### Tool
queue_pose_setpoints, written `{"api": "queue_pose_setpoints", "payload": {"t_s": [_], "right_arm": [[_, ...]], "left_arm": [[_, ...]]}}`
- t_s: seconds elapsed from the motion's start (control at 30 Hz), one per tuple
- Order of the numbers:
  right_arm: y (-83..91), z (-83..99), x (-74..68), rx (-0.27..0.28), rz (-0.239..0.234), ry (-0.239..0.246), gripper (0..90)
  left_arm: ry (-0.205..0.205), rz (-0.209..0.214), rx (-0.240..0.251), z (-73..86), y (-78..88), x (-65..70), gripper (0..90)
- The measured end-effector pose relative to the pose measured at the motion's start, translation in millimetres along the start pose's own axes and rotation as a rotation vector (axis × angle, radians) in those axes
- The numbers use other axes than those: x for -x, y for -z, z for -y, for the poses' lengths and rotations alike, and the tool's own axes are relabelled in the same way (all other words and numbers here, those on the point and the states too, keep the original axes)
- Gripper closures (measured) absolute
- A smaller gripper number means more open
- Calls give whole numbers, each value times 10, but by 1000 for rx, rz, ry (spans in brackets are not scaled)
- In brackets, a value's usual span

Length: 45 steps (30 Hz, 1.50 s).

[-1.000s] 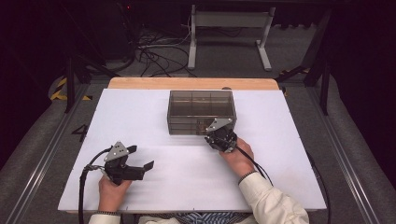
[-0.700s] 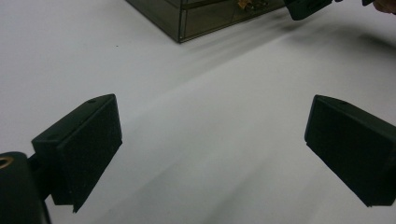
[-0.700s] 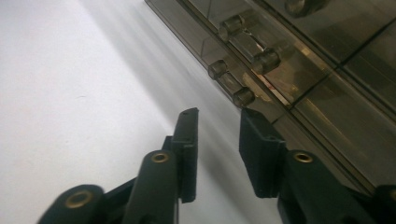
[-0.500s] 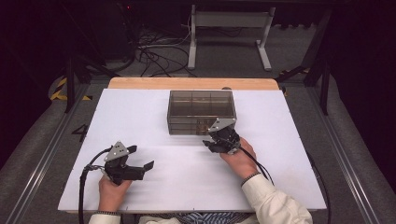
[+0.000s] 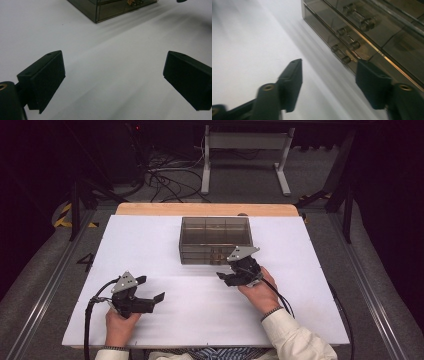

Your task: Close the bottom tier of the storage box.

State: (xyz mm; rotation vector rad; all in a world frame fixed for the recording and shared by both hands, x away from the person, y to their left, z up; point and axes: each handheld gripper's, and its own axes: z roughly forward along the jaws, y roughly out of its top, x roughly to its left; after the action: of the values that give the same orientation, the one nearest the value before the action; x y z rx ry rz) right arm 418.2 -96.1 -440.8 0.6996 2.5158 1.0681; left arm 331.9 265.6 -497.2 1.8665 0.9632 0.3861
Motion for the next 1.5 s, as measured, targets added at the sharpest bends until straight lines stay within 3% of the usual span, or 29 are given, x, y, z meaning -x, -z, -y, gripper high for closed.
{"api": "queue_pose_setpoints", "payload": {"t_s": [0.03, 0.2, 0.33, 0.6, 0.83, 0.97, 1.17, 1.5], "right_arm": [[0, 0, 0, 0, 0, 0, 347], [211, 19, -8, 51, -39, -5, 153], [369, 71, -4, 98, -65, -6, 82], [651, 258, 44, 180, -67, -24, 17], [791, 478, 98, 215, -54, -55, 5], [926, 628, 115, 266, -39, -57, 6], [988, 781, 145, 266, -22, -69, 6], [941, 1235, 242, 238, -13, -124, 2]], "left_arm": [[0, 0, 0, 0, 0, 0, 48], [0, -1, 4, 1, 4, -4, 48], [0, -2, 4, 1, 5, -3, 48], [-3, -8, 8, 2, 12, 3, 48], [-6, -5, 6, 3, 13, 8, 47], [-6, -6, 6, 2, 12, 10, 47], [-6, -5, 6, 2, 14, 8, 47], [-13, -12, 12, 5, 22, 29, 46]]}}
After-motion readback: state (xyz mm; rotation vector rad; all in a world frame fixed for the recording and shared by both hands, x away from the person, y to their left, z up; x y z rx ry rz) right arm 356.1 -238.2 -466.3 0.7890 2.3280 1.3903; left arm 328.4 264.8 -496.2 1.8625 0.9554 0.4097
